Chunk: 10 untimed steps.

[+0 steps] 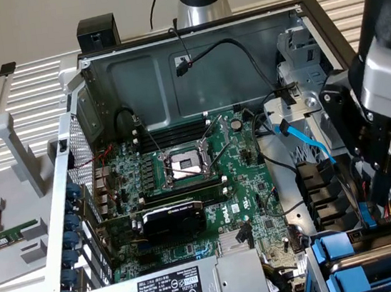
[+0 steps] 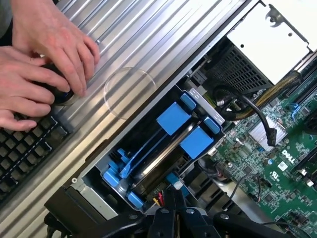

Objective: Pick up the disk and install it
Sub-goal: 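Insert the second disk wire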

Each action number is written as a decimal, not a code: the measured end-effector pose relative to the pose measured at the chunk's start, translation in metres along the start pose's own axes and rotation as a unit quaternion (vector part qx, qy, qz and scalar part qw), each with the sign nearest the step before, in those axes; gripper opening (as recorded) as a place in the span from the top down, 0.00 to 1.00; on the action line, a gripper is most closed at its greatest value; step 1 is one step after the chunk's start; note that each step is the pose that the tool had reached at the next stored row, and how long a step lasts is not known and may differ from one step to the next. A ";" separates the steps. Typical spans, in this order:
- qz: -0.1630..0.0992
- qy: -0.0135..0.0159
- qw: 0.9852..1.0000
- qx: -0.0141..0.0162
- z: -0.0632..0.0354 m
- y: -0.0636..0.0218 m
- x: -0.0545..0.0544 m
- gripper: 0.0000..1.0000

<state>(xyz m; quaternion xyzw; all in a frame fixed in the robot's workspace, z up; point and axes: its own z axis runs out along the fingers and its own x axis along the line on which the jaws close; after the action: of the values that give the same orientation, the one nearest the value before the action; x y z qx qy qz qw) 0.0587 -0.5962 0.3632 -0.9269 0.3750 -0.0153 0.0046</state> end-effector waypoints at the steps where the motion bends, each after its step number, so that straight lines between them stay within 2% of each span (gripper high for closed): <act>1: -0.008 0.000 1.000 0.000 -0.0001 0.0000 0.000 0.89; 6: -0.046 0.000 0.999 0.000 -0.0001 -0.0006 -0.001 0.89; 10: -0.066 0.001 0.998 -0.001 -0.0002 -0.0021 -0.003 0.89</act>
<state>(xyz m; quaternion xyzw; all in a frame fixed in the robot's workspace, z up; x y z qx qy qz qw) 0.0581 -0.5927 0.3634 -0.9497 0.3128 -0.0161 0.0026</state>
